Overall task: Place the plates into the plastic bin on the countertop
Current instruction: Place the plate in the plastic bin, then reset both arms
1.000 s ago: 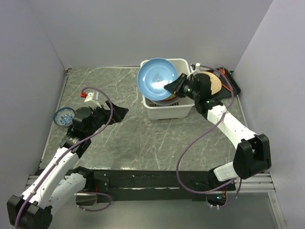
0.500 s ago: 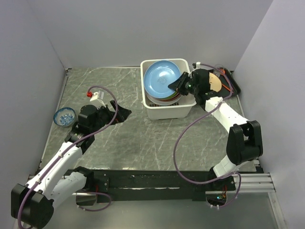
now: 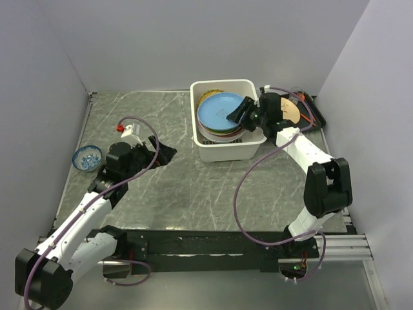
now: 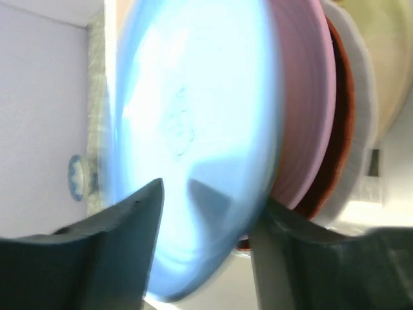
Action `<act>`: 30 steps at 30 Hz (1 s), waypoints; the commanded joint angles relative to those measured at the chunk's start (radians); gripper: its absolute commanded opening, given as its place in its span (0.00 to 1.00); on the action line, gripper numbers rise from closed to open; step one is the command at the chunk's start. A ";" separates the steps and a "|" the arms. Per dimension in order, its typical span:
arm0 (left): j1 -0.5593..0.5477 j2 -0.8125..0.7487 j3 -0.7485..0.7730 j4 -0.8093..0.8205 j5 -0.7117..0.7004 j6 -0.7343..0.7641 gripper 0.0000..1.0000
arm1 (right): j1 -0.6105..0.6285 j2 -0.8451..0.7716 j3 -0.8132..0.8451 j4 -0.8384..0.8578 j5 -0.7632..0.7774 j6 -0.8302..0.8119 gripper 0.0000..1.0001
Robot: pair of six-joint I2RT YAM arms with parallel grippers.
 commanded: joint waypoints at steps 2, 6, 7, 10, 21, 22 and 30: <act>0.003 0.006 0.000 0.037 -0.004 0.030 0.99 | -0.008 -0.102 -0.004 -0.032 0.108 -0.044 0.74; 0.003 0.010 0.002 0.029 -0.010 0.026 0.99 | -0.007 -0.178 -0.004 -0.066 0.190 -0.073 0.86; 0.003 0.012 0.003 0.028 -0.015 0.026 0.99 | -0.008 -0.189 -0.001 -0.089 0.209 -0.079 0.89; 0.003 0.015 0.005 0.028 -0.027 0.030 0.99 | -0.007 -0.235 0.013 -0.113 0.276 -0.111 0.97; 0.003 0.035 0.032 -0.017 -0.089 0.040 0.99 | -0.005 -0.439 -0.093 -0.078 0.375 -0.154 1.00; 0.003 0.039 0.035 -0.015 -0.090 0.042 0.99 | -0.005 -0.452 -0.105 -0.078 0.390 -0.156 1.00; 0.003 0.041 0.003 0.078 -0.084 0.072 0.98 | -0.007 -0.590 -0.231 -0.078 0.476 -0.202 1.00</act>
